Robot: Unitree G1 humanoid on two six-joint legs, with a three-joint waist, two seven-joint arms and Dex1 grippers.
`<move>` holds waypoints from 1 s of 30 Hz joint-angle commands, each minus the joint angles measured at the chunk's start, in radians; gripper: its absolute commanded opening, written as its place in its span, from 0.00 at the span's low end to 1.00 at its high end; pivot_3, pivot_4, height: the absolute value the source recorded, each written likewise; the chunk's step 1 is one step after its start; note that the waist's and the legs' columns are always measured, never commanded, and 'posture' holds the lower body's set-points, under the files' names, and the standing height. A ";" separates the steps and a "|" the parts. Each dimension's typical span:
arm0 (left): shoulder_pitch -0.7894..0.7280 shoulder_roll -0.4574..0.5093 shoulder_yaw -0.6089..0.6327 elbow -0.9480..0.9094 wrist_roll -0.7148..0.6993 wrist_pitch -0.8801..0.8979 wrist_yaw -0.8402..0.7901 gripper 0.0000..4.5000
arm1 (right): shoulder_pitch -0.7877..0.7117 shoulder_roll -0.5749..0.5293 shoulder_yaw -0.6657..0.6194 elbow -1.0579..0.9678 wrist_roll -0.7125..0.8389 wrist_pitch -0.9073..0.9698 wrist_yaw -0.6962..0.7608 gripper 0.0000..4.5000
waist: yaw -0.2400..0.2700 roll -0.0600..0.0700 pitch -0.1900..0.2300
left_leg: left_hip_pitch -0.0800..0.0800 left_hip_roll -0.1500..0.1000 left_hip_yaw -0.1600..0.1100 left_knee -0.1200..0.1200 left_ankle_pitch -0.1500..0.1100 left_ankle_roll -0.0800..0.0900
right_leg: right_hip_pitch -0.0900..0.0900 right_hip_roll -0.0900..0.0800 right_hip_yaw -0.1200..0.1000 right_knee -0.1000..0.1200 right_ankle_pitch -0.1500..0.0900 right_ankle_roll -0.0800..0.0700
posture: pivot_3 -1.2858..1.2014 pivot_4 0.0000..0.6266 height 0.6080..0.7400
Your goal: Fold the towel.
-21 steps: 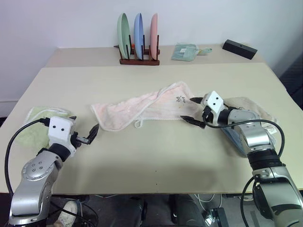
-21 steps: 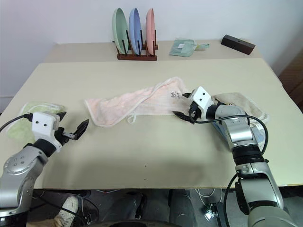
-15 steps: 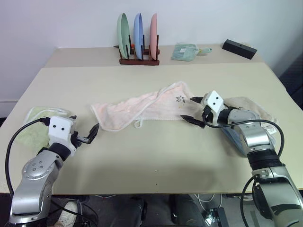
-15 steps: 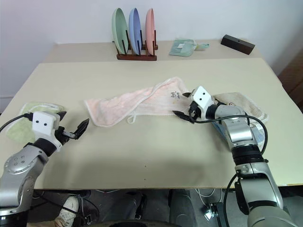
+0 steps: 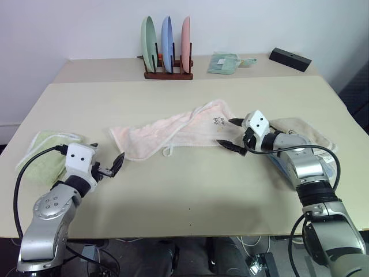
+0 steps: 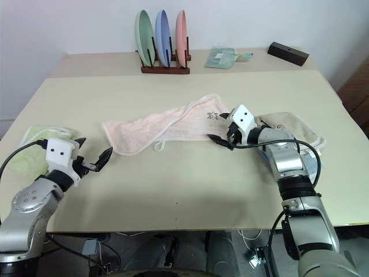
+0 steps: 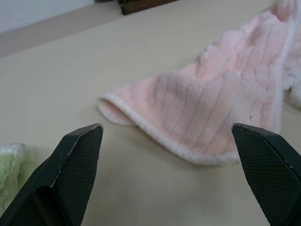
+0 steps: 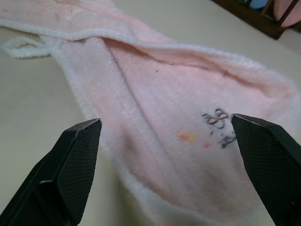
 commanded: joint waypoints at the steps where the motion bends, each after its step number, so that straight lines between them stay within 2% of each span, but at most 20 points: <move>1: -0.005 0.001 -0.013 0.003 0.016 -0.040 -0.009 0.99 | -0.008 0.014 -0.003 -0.049 0.033 0.036 0.023 1.00 | 0.001 0.000 0.000 | 0.000 0.000 0.001 0.000 0.000 0.000 | 0.000 0.000 0.001 0.000 0.000 0.000 | 0.52 0.24 0.98; 7: -0.058 0.037 -0.106 0.009 -0.026 -0.016 -0.130 0.99 | 0.020 -0.013 -0.029 -0.133 0.044 0.074 0.017 1.00 | 0.002 0.000 0.000 | -0.001 0.000 0.001 0.000 0.000 0.001 | -0.001 0.000 0.001 0.000 0.000 0.000 | 0.52 0.24 0.98; 12: -0.133 0.131 -0.242 0.092 0.073 -0.032 -0.214 0.99 | 0.083 -0.007 -0.021 -0.228 0.035 0.093 -0.025 1.00 | 0.000 0.000 0.000 | 0.000 0.000 0.001 0.000 0.000 0.001 | -0.001 0.000 0.001 0.000 0.000 0.000 | 0.52 0.24 0.98; 17: -0.282 0.162 -0.339 0.235 0.159 -0.038 -0.238 0.99 | 0.117 0.005 -0.033 -0.292 0.045 0.117 -0.065 1.00 | 0.001 0.000 0.000 | 0.000 0.000 0.003 0.000 0.000 0.001 | -0.002 0.001 0.003 0.000 0.000 0.000 | 0.52 0.24 0.98; 23: -0.408 0.179 -0.401 0.394 0.240 -0.054 -0.258 0.99 | 0.153 0.007 -0.032 -0.330 0.043 0.122 -0.097 1.00 | 0.002 0.000 0.000 | -0.002 0.001 0.003 0.000 -0.001 0.001 | -0.003 0.001 0.003 0.000 0.000 0.000 | 0.52 0.24 0.98; 26: -0.425 0.180 -0.410 0.420 0.236 -0.057 -0.289 0.99 | 0.154 0.011 -0.031 -0.338 0.043 0.126 -0.111 1.00 | 0.000 0.000 0.000 | -0.001 0.001 0.003 0.000 -0.001 0.001 | -0.003 0.001 0.003 0.000 0.001 0.001 | 0.52 0.24 0.98; 28: -0.422 0.178 -0.401 0.420 0.230 -0.059 -0.296 0.87 | 0.154 0.010 -0.033 -0.342 0.041 0.124 -0.121 1.00 | -0.002 0.000 0.000 | -0.001 0.001 0.004 0.000 -0.001 0.001 | -0.003 0.001 0.004 0.001 0.001 0.001 | 0.52 0.24 0.98; 30: -0.410 0.183 -0.389 0.413 0.232 -0.073 -0.297 0.68 | 0.156 0.005 -0.035 -0.345 0.039 0.122 -0.128 1.00 | -0.002 0.000 0.000 | -0.001 0.001 0.004 0.000 -0.001 0.001 | -0.003 0.002 0.004 0.001 0.001 0.001 | 0.52 0.24 0.98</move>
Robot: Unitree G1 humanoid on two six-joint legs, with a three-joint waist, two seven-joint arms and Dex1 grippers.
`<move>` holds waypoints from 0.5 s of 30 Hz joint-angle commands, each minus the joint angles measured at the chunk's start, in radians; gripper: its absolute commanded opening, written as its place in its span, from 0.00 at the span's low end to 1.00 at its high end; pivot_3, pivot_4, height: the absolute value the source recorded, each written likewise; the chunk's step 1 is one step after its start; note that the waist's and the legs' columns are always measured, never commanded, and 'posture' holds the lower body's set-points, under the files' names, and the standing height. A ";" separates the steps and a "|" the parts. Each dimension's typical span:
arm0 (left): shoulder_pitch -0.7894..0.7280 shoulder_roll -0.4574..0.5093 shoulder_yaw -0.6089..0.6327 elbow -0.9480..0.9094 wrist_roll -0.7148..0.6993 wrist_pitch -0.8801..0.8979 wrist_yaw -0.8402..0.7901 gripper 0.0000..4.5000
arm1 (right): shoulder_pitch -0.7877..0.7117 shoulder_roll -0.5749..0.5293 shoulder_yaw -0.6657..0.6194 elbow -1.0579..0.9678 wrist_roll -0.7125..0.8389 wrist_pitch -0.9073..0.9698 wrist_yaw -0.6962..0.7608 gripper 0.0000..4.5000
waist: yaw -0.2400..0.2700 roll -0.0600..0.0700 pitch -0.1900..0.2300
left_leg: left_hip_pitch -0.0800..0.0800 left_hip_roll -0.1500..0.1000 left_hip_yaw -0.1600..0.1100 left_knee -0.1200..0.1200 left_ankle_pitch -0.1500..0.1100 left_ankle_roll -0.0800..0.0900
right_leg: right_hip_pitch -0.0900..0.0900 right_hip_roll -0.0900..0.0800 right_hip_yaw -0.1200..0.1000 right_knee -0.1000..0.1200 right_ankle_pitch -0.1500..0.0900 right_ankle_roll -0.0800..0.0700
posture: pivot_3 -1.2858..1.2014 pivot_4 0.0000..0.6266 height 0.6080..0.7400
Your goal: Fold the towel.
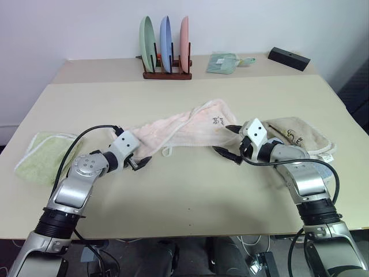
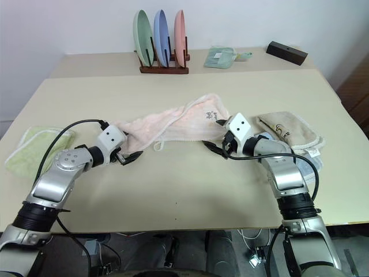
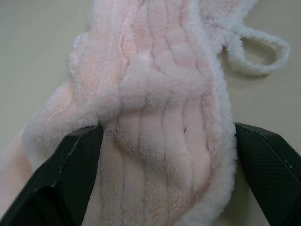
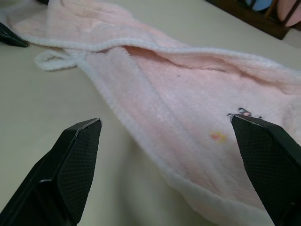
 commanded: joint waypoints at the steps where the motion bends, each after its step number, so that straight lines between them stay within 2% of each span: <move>1: 0.023 0.016 0.019 -0.001 0.014 -0.016 -0.002 0.58 | -0.002 -0.003 -0.023 -0.047 0.009 -0.007 -0.014 1.00 | -0.001 0.000 0.000 | 0.000 0.000 0.000 0.000 0.000 0.000 | 0.000 0.000 0.000 0.000 0.000 0.000 | 0.52 0.24 0.98; 6: 0.049 0.024 0.045 -0.022 0.015 -0.037 0.007 0.01 | -0.011 -0.004 -0.015 -0.042 0.008 -0.011 -0.012 1.00 | 0.000 0.000 0.000 | 0.000 0.000 0.001 0.000 0.000 0.000 | 0.000 0.000 0.001 0.000 0.000 0.000 | 0.52 0.24 0.98; 9: 0.078 0.036 0.080 -0.069 0.003 -0.035 0.016 0.00 | -0.033 -0.002 -0.002 -0.029 -0.001 -0.023 -0.006 1.00 | -0.002 0.000 0.000 | 0.000 0.000 0.001 0.000 0.000 0.000 | 0.000 0.000 0.001 0.000 0.000 0.000 | 0.52 0.24 0.98; 11: 0.138 0.050 0.126 -0.162 -0.046 -0.033 -0.012 0.00 | -0.057 -0.003 0.012 -0.011 -0.022 -0.045 -0.005 1.00 | -0.006 0.000 0.000 | -0.001 0.000 0.001 0.000 0.000 0.000 | -0.002 0.000 0.002 0.000 0.000 0.000 | 0.52 0.24 0.98; 15: 0.359 0.122 0.250 -0.339 -0.110 -0.010 -0.088 0.00 | -0.158 -0.037 0.071 0.105 -0.153 -0.185 -0.018 1.00 | -0.025 -0.001 0.000 | -0.002 0.001 0.003 -0.001 0.000 0.000 | -0.004 0.001 0.004 0.000 0.000 0.000 | 0.52 0.24 0.98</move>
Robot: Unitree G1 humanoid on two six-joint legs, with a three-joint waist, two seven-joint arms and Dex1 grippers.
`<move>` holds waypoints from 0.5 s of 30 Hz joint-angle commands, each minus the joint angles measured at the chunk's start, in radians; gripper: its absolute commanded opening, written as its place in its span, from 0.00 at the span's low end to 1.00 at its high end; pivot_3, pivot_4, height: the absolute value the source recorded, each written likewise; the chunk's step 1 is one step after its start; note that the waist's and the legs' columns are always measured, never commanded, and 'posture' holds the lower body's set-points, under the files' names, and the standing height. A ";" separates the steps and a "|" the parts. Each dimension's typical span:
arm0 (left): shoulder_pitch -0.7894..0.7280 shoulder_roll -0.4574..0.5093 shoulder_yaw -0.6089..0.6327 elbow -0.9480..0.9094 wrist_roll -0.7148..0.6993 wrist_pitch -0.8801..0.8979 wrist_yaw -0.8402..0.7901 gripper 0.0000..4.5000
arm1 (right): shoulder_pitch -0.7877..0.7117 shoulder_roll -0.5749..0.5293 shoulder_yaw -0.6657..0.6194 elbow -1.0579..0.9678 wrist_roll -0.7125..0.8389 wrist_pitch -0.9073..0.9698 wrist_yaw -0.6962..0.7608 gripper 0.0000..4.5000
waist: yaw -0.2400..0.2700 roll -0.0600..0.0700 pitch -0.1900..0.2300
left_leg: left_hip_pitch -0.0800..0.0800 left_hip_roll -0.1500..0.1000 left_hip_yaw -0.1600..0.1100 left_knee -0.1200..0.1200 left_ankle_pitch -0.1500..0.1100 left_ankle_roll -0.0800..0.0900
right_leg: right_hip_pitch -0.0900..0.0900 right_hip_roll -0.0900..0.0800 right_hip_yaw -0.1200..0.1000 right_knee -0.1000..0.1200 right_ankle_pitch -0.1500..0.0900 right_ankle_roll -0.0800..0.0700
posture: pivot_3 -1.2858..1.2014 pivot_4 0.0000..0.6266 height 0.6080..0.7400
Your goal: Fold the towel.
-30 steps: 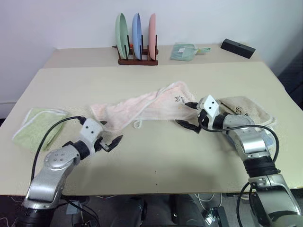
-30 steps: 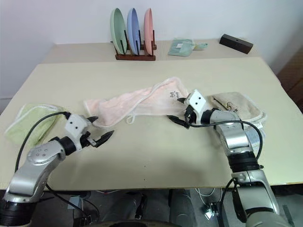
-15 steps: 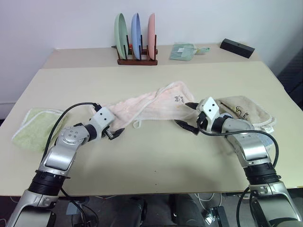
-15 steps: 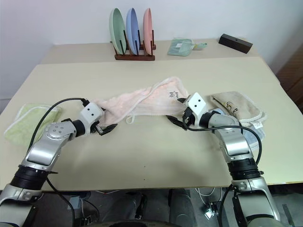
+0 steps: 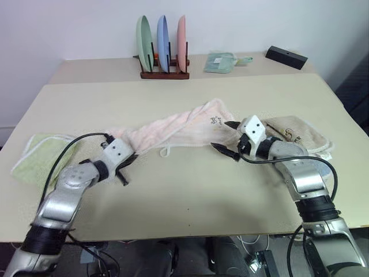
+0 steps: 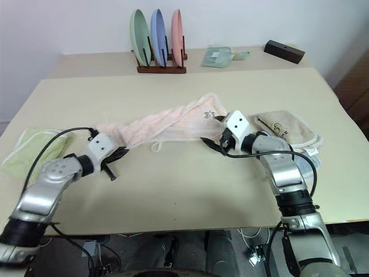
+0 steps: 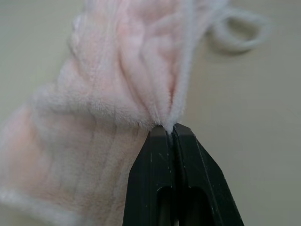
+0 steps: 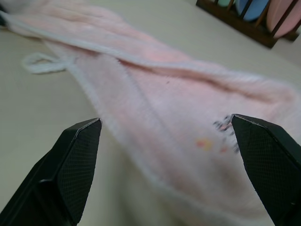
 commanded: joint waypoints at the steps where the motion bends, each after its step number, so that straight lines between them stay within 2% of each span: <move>1: 0.152 0.070 0.117 -0.116 -0.021 -0.014 -0.049 0.00 | -0.104 -0.042 0.048 0.096 -0.129 -0.159 -0.022 1.00 | -0.005 0.000 0.000 | 0.000 0.000 0.001 0.000 0.000 0.000 | 0.000 0.000 0.001 0.000 0.000 0.000 | 0.52 0.24 0.98; 6: 0.274 0.086 0.184 -0.115 0.000 -0.043 -0.022 0.00 | -0.241 -0.045 0.120 0.312 -0.263 -0.375 -0.055 1.00 | 0.000 -0.001 0.000 | 0.001 0.001 0.002 -0.001 0.000 0.000 | 0.000 0.002 0.001 0.001 0.000 -0.001 | 0.52 0.24 0.98; 15: 0.360 0.097 0.214 -0.095 0.041 -0.092 -0.019 0.00 | -0.470 -0.012 0.262 0.679 -0.480 -0.723 -0.168 1.00 | -0.011 -0.001 0.001 | 0.001 0.002 0.004 -0.002 0.000 0.000 | -0.002 0.003 0.003 0.000 0.001 -0.001 | 0.52 0.24 0.98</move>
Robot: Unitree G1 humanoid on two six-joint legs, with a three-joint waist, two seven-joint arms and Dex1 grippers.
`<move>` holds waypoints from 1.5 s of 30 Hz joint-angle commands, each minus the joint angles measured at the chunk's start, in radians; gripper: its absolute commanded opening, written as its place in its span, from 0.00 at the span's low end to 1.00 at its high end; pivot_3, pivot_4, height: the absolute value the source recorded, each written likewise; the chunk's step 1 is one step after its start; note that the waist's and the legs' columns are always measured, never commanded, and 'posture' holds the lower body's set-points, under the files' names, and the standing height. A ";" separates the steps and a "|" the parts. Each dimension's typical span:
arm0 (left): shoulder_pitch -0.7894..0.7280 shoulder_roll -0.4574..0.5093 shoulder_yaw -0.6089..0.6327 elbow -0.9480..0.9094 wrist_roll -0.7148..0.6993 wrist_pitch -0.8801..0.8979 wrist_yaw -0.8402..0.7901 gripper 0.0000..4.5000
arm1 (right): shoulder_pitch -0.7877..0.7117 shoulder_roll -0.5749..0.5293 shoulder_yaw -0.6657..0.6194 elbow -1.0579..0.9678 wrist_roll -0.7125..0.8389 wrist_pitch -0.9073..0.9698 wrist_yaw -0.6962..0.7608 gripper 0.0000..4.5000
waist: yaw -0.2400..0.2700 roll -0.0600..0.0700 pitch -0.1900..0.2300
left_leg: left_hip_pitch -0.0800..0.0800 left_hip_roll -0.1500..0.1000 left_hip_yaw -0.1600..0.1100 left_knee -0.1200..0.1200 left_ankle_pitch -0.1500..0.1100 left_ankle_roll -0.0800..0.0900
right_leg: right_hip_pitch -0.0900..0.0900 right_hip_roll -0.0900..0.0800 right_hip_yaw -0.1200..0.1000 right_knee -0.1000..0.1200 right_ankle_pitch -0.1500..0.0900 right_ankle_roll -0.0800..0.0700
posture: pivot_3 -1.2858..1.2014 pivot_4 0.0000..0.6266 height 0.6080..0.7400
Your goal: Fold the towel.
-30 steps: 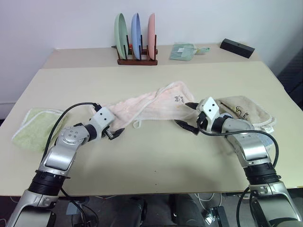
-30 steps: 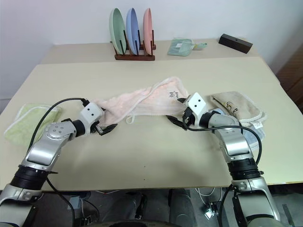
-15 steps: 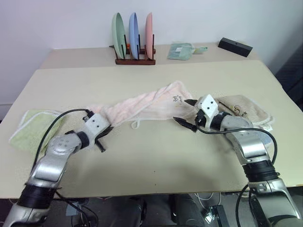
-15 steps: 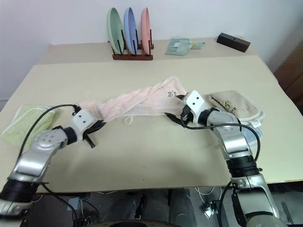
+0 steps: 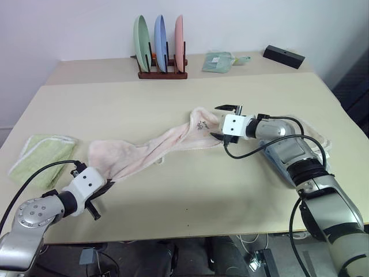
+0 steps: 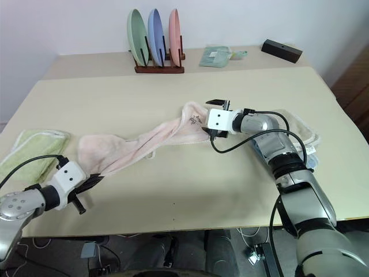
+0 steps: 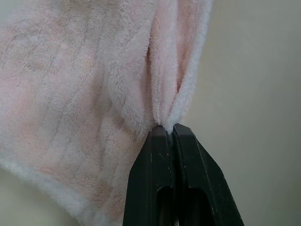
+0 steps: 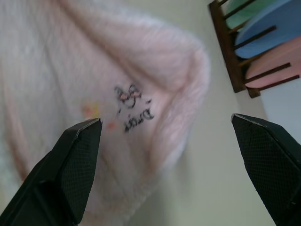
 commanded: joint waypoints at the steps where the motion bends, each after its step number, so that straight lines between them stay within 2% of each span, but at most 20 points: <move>1: 0.020 0.016 0.032 -0.001 0.022 -0.030 0.002 0.00 | -0.118 0.031 0.033 0.084 -0.066 -0.140 -0.060 1.00 | -0.004 0.000 0.000 | 0.000 0.000 0.001 0.000 0.000 0.000 | -0.001 0.000 0.001 0.001 0.000 0.000 | 0.52 0.24 0.98; 9: -0.024 -0.006 0.005 0.046 0.015 -0.065 0.002 0.00 | -0.336 0.089 0.283 0.278 -0.438 -0.393 -0.373 1.00 | -0.001 0.000 0.000 | -0.001 0.003 0.004 -0.001 0.000 -0.001 | -0.004 0.003 0.003 0.001 0.001 -0.001 | 0.52 0.24 0.98; 15: -0.024 -0.025 -0.024 0.041 0.027 -0.071 0.014 0.00 | -0.406 0.163 0.389 0.434 -0.557 -0.365 -0.498 1.00 | 0.003 0.000 0.000 | 0.000 0.003 0.003 -0.001 0.000 -0.002 | -0.004 0.006 0.003 0.002 0.001 -0.002 | 0.52 0.24 0.98; 18: -0.021 -0.038 -0.026 0.029 0.027 -0.064 0.027 0.00 | -0.414 0.175 0.390 0.478 -0.564 -0.303 -0.539 0.81 | 0.003 0.000 0.000 | 0.000 0.003 0.004 -0.001 0.000 -0.002 | -0.004 0.006 0.004 0.002 0.001 -0.002 | 0.52 0.24 0.98; 19: -0.018 -0.041 -0.024 0.024 0.026 -0.061 0.030 0.00 | -0.412 0.170 0.386 0.487 -0.559 -0.294 -0.537 0.71 | 0.003 0.000 0.000 | 0.000 0.003 0.004 -0.001 0.000 -0.002 | -0.004 0.006 0.004 0.002 0.001 -0.002 | 0.52 0.24 0.98; 25: -0.003 -0.042 -0.013 0.016 0.029 -0.055 0.036 0.00 | -0.373 0.088 0.345 0.466 -0.502 -0.317 -0.463 0.01 | 0.003 0.000 0.000 | 0.000 0.003 0.003 -0.001 0.000 -0.002 | -0.004 0.006 0.004 0.002 0.001 -0.002 | 0.52 0.24 0.98; 29: -0.016 -0.036 -0.002 0.025 0.019 -0.051 0.028 0.00 | -0.270 -0.008 0.279 0.330 -0.372 -0.400 -0.284 0.01 | 0.002 0.000 0.000 | 0.000 0.003 0.003 -0.001 0.000 -0.002 | -0.004 0.006 0.004 0.001 0.001 -0.002 | 0.52 0.24 0.98; 33: -0.050 -0.026 -0.013 0.042 0.016 -0.048 0.010 0.00 | -0.111 -0.075 0.223 0.096 -0.210 -0.380 -0.068 0.01 | 0.001 0.000 0.000 | 0.000 0.003 0.003 -0.001 0.000 -0.002 | -0.003 0.006 0.004 0.001 0.001 -0.002 | 0.52 0.24 0.98; 37: -0.086 -0.016 -0.025 0.064 0.018 -0.048 -0.012 0.00 | 0.056 -0.127 0.174 -0.204 -0.032 -0.233 0.136 0.01 | 0.003 0.000 0.000 | 0.000 0.005 0.003 0.000 0.000 -0.002 | -0.003 0.007 0.004 0.001 0.002 -0.002 | 0.52 0.24 0.98; 40: -0.105 -0.014 -0.032 0.076 0.019 -0.049 -0.023 0.00 | 0.137 -0.130 0.125 -0.363 0.066 -0.073 0.229 0.01 | 0.002 0.000 0.000 | 0.000 0.005 0.003 0.000 -0.001 -0.002 | -0.003 0.006 0.004 0.001 0.002 -0.003 | 0.52 0.24 0.98; 43: -0.112 -0.015 -0.038 0.077 0.022 -0.048 -0.026 0.00 | 0.175 -0.140 0.085 -0.457 0.129 0.038 0.302 0.20 | 0.005 0.000 0.000 | 0.000 0.005 0.004 0.000 -0.001 -0.002 | -0.003 0.006 0.004 0.001 0.002 -0.003 | 0.52 0.24 0.98; 45: -0.114 -0.016 -0.039 0.076 0.021 -0.047 -0.027 0.00 | 0.186 -0.140 0.067 -0.493 0.145 0.073 0.318 0.39 | 0.006 0.000 0.000 | 0.000 0.005 0.004 0.000 -0.001 -0.002 | -0.003 0.006 0.004 0.001 0.002 -0.003 | 0.52 0.24 0.98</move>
